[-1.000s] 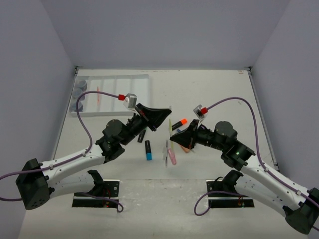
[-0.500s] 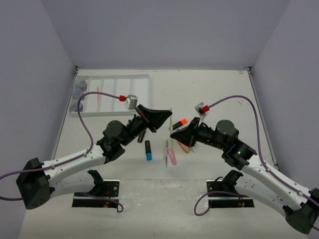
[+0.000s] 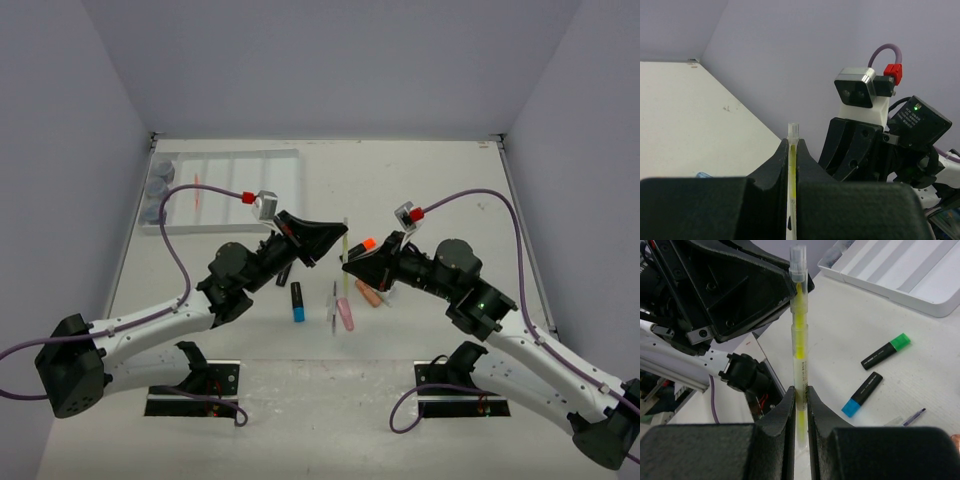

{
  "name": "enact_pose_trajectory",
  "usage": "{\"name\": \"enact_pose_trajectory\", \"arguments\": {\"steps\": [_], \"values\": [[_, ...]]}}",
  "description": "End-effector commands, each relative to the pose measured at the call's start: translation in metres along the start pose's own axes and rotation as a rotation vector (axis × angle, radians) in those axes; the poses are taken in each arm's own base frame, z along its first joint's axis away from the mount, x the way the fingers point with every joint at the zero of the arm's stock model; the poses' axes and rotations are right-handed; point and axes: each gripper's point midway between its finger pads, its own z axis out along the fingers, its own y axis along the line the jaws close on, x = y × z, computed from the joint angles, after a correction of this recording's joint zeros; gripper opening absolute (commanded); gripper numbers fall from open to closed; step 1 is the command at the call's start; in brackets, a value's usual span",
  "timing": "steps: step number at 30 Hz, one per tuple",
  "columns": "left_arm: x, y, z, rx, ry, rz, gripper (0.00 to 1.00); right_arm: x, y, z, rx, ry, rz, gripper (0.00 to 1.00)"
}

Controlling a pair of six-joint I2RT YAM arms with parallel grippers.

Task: Sort the stationery into containers
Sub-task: Close the pen cap on the pen.

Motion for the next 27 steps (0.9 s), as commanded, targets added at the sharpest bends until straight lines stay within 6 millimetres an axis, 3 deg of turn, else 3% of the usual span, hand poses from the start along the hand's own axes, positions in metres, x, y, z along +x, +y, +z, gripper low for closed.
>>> {"name": "enact_pose_trajectory", "arguments": {"steps": [1, 10, 15, 21, 23, 26, 27], "values": [[-0.002, -0.004, -0.004, 0.040, -0.030, -0.019, 0.00, -0.038, 0.019, -0.001, -0.028, -0.112, -0.009, 0.00], [-0.001, -0.004, -0.010, 0.046, -0.039, -0.040, 0.00, -0.080, 0.038, -0.002, -0.057, -0.224, -0.088, 0.00], [-0.001, -0.007, -0.012, 0.063, -0.044, -0.093, 0.00, -0.090, 0.044, 0.010, -0.101, -0.250, -0.177, 0.00], [-0.002, -0.015, -0.014, 0.084, -0.030, -0.102, 0.01, -0.089, 0.039, 0.022, -0.113, -0.253, -0.219, 0.00], [-0.003, -0.012, -0.014, 0.064, -0.026, -0.073, 0.06, -0.086, 0.037, 0.022, -0.104, -0.245, -0.220, 0.00], [-0.009, -0.008, -0.016, 0.029, -0.036, -0.018, 0.28, -0.080, 0.036, 0.023, -0.114, -0.219, -0.224, 0.00], [-0.011, -0.007, -0.017, 0.022, -0.037, -0.008, 0.30, -0.077, 0.037, 0.023, -0.124, -0.207, -0.226, 0.00]]}}
